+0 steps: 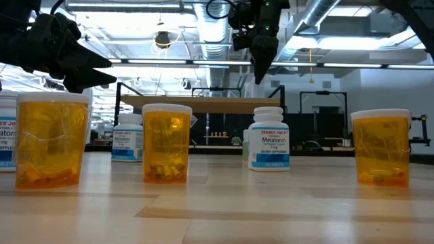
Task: Pick and place medicine bottles onto shelf by color
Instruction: Put the bottom transparent pill bottle on the shelf aligned with the other transparent pill bottle, then put the transparent pill bottle on the shelf aligned with the other transparent pill bottles
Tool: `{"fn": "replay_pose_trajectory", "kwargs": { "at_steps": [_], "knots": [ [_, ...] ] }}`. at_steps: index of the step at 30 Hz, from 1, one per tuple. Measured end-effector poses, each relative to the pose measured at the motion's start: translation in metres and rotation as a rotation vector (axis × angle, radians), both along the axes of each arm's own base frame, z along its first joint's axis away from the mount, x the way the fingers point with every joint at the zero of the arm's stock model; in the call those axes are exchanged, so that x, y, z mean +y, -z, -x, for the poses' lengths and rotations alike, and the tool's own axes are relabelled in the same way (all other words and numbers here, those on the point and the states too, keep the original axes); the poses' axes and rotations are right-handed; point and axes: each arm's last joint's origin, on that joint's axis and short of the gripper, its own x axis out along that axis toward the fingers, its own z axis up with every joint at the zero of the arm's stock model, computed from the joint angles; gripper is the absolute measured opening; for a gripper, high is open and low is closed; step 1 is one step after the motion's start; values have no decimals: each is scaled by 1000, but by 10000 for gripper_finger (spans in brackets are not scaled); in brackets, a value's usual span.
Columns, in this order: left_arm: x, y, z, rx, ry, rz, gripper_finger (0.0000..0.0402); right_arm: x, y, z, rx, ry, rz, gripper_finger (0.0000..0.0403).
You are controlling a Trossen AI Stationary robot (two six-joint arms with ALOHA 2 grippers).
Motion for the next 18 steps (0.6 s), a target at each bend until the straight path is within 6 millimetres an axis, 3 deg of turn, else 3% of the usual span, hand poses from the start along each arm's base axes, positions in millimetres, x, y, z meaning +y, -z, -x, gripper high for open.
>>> {"fn": "replay_pose_trajectory", "kwargs": {
  "at_steps": [10, 18],
  "knots": [
    [0, 0, 0, 0, 0, 0, 273, 1, -8, -1, -39, -5, 22, 230],
    [0, 0, 0, 0, 0, 3, 273, 9, -48, -1, -168, -6, 75, 230]
  ]
}}
